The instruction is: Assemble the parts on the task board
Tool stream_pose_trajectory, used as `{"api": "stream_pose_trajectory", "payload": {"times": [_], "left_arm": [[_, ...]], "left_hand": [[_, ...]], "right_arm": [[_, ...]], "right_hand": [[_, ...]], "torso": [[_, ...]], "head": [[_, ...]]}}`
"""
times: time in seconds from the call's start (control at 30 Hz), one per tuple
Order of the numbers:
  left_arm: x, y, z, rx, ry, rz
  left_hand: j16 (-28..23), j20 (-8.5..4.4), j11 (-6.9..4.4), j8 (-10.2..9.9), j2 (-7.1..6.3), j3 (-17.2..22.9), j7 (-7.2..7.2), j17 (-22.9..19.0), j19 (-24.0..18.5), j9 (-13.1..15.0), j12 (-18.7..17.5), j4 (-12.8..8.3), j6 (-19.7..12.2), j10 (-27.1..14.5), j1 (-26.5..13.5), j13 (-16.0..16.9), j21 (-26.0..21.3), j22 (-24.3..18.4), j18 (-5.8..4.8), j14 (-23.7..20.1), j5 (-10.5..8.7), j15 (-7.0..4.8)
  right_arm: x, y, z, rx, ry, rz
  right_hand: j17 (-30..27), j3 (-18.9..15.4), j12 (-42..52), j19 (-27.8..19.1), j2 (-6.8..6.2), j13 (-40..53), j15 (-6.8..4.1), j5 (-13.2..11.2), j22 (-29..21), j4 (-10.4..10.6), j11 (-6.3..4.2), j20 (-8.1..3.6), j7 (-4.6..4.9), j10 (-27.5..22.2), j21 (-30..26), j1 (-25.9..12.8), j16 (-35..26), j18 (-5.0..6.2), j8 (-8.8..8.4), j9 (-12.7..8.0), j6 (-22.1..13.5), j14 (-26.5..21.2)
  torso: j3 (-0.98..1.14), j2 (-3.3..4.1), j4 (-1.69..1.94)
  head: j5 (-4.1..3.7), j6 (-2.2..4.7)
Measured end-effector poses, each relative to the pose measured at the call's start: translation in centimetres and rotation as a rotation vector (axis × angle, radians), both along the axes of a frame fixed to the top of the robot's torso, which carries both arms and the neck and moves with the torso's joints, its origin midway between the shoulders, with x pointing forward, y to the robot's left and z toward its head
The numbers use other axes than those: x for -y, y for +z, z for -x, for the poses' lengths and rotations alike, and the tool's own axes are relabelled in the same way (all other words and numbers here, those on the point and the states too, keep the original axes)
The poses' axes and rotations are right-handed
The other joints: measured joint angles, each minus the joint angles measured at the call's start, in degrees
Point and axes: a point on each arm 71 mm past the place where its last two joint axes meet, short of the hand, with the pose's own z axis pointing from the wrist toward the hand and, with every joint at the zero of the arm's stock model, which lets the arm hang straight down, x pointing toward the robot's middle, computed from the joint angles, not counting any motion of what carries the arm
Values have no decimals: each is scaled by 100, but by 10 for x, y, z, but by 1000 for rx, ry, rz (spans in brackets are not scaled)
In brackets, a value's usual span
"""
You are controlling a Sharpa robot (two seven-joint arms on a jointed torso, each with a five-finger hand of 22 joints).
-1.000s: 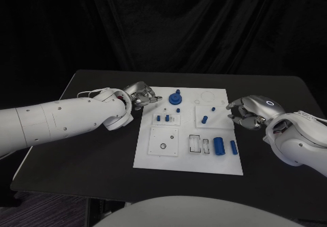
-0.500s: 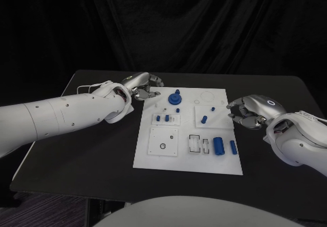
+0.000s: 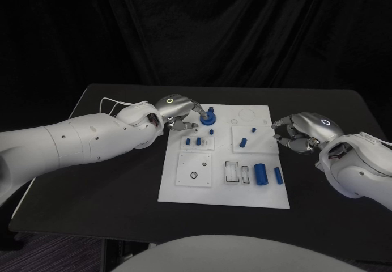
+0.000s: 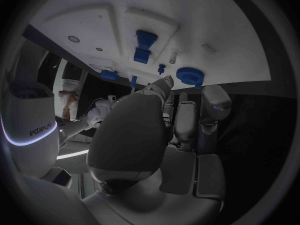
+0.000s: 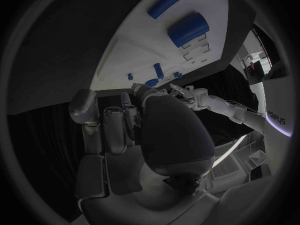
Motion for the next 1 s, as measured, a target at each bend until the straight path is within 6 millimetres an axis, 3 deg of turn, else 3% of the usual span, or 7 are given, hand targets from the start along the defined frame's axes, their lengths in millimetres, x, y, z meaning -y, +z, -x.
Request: {"api": "stream_pose_trajectory", "payload": {"times": [0.1, 0.23, 0.63, 0.77, 1.0], "left_arm": [[9, -1, 2, 24, -46, -31], [19, -3, 4, 45, -89, -57], [35, -6, 6, 51, -123, -97], [38, -7, 5, 43, -117, -107], [42, -9, 3, 27, -98, -124]], "left_hand": [[0, -42, -96, 0, 0, 0, -7, 15, 42, -42, -58, 0, 89, 44, 0, -129, -42, 0, 0, 31, -44, -31], [0, -42, -106, 0, 9, 16, -5, -17, 41, -74, -88, -16, 230, 139, -55, -232, -173, 0, 0, 31, -44, -31], [-30, -42, 48, -35, 16, 47, -36, -165, 41, -180, -112, 16, 303, 392, -183, -364, -352, 0, 0, -12, -84, 11], [-30, -22, 5, -35, 16, 63, 28, -166, 61, -201, -111, 32, 368, 555, -183, -378, -389, 0, 0, -12, -100, 11], [-51, -22, 37, -35, 16, 62, 46, -198, 61, -209, -111, 32, 386, 589, -183, -381, -419, 0, 0, -12, -100, 11]], "right_arm": [[0, 0, 0, 1, 0, -1], [0, 0, 0, 2, -1, -1], [1, 0, 0, 2, -3, -1], [1, 0, 0, 2, -2, -1], [0, 0, 0, 2, 0, -1]], "right_hand": [[0, 0, 0, 0, 0, 0, 0, 0, 0, 0, 0, 0, 0, 0, 29, 0, 0, 0, 0, 0, 0, 0], [0, 0, 0, 0, 0, -1, 0, 0, 0, 0, 0, 0, 0, 0, 29, 0, 0, 0, 0, 0, 0, 0], [-1, 0, 0, 0, -1, -1, 0, 0, 0, 0, 0, 0, 0, 0, 29, 1, 0, 0, 0, -2, 0, 0], [-1, 0, 0, 0, -1, -1, 0, 0, -1, 0, 0, 0, 0, 0, 29, 1, 0, 0, 0, -4, 0, 0], [-1, 0, 0, 0, -2, -2, 0, 0, -1, 0, 0, 0, 0, 0, 29, 2, 0, 0, 0, -4, 0, 0]], "torso": [[-1, 4, -14], [-4, 9, -32], [-2, 13, -32], [-1, 10, -50], [2, 3, -60]], "head": [[23, 0], [19, 0], [-31, -1], [-4, -1], [-18, 0]]}}
